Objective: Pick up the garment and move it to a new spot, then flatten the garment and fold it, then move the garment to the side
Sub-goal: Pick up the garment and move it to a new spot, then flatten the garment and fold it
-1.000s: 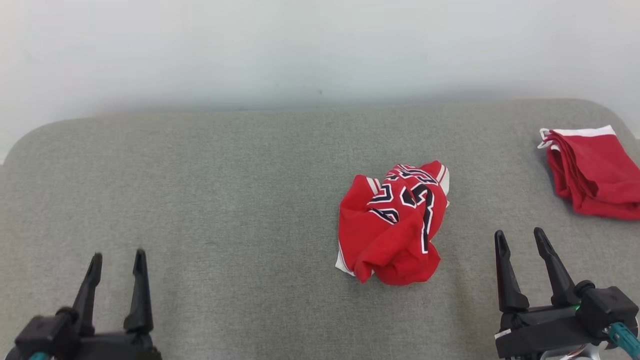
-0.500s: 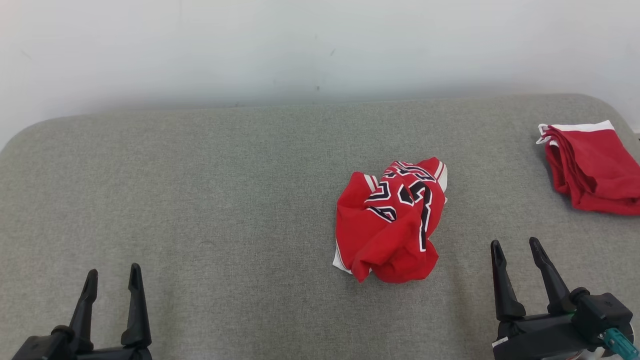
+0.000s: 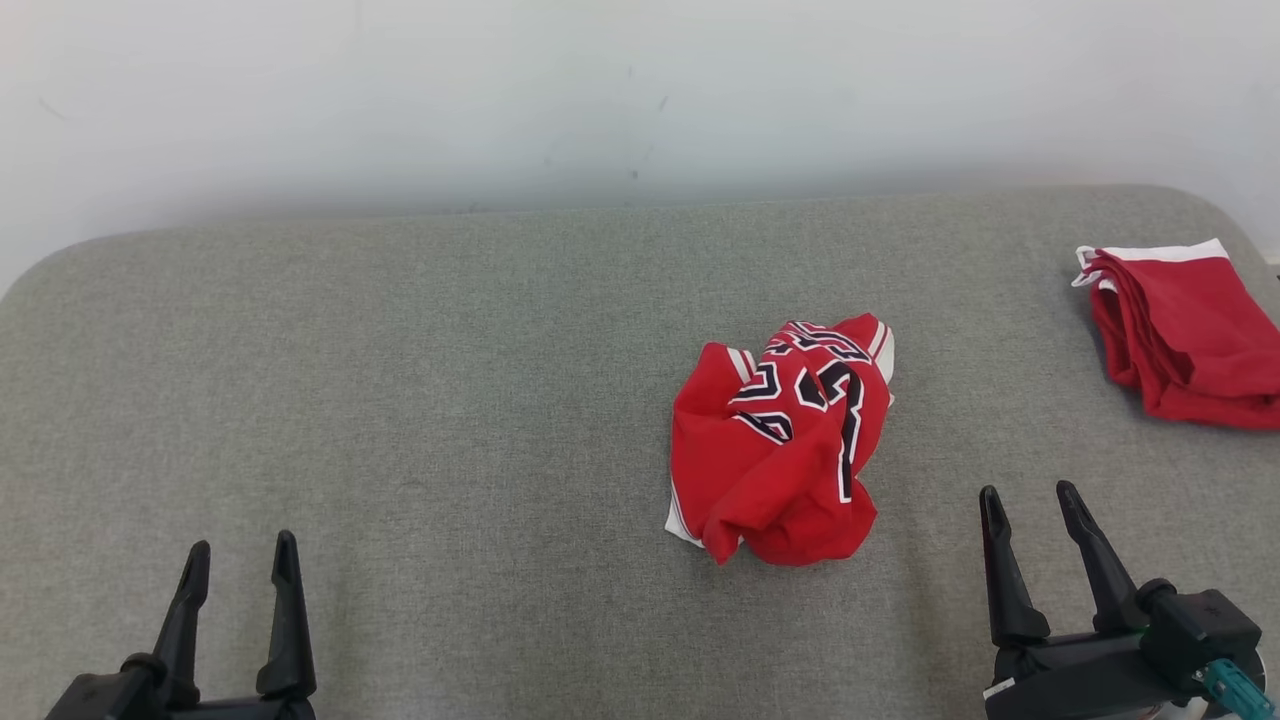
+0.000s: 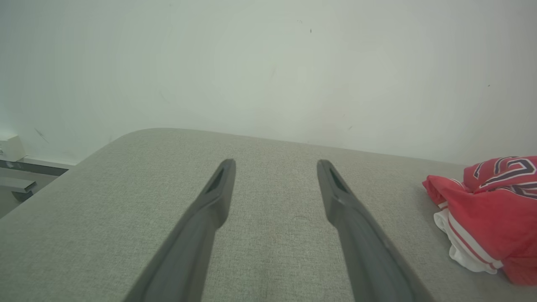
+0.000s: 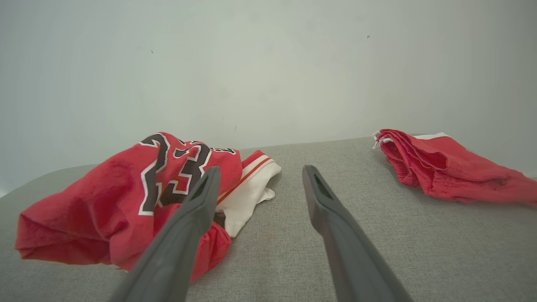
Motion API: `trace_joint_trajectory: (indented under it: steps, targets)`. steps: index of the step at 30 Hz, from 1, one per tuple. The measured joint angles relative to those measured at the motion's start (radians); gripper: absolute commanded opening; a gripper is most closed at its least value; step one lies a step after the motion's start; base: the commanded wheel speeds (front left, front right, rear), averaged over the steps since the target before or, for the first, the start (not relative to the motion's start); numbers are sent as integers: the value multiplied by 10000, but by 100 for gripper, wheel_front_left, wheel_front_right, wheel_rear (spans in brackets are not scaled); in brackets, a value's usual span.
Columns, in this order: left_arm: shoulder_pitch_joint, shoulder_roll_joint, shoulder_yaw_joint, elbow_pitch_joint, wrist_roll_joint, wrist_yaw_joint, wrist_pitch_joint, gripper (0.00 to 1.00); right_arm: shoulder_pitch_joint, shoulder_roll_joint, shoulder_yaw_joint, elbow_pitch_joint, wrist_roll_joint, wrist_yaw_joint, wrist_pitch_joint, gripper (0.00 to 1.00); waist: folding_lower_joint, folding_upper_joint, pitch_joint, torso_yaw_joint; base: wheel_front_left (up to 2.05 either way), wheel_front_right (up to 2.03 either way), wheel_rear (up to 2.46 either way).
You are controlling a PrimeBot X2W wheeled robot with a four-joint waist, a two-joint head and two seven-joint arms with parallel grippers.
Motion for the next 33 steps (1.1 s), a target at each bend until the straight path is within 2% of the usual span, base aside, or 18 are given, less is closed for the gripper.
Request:
trace_joint_trajectory:
  steps: [10,17,24,26,32,33]
  targets:
    - [-29,-209,50,82,265,-174,0,100,-52,-142,270,219,2,0,0,100,0,0,-9,137,0,0,0]
    - [-235,-330,-100,130,391,-263,-2,100,-855,-437,965,1097,29,0,125,100,0,0,121,425,0,0,0]
    - [-411,-435,-236,268,537,-324,-4,100,-1807,-562,1524,3016,178,0,178,100,0,0,319,893,0,0,0]
    - [-514,-466,-293,320,543,-351,-6,100,-2235,-554,1691,4084,219,0,167,100,1,0,414,1120,0,0,0]
    - [-725,-522,-445,412,556,-410,-6,100,-3000,-341,2013,6048,556,0,92,100,0,0,582,1565,0,0,0]
    - [-739,-523,-466,430,566,-418,-6,100,-3090,-288,2079,6245,629,0,69,43,0,0,605,1628,0,0,0]
